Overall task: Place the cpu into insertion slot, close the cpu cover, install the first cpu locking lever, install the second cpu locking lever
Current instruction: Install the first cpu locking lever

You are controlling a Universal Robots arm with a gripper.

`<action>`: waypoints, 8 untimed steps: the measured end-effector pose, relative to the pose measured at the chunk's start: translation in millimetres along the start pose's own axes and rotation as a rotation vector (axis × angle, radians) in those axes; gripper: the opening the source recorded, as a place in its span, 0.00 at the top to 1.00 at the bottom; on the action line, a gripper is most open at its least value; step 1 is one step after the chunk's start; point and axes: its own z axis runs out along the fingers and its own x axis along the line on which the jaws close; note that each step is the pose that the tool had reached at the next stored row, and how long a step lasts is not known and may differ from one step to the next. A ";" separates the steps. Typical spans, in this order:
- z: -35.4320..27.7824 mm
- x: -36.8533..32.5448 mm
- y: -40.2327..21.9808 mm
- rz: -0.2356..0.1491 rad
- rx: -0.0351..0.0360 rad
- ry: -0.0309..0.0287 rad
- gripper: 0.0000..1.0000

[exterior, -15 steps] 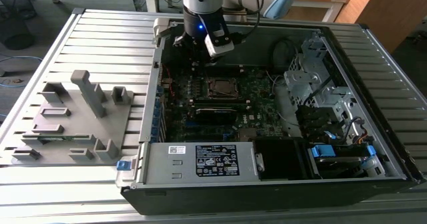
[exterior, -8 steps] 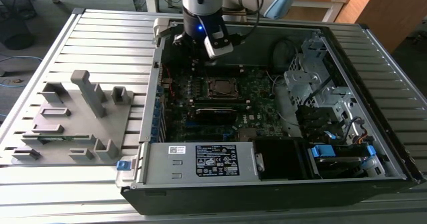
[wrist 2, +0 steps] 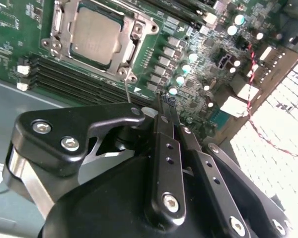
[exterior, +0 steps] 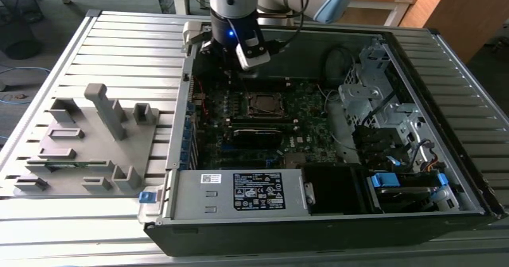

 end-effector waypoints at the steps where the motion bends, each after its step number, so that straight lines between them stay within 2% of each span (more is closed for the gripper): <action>1: 0.0 1.5 -0.3 0.000 -0.0030 -0.0004 0.89; 2: 0.0 2.7 -0.5 0.000 -0.0085 -0.0006 0.89; 3: -0.1 3.5 -0.8 0.000 -0.0190 0.0000 0.89; 6: -0.2 4.3 -1.6 0.002 -0.0717 0.0054 0.89; 7: -0.3 4.4 -1.8 0.002 -0.0849 0.0070 0.89; 8: -0.2 4.5 -1.9 0.003 -0.0939 0.0081 0.89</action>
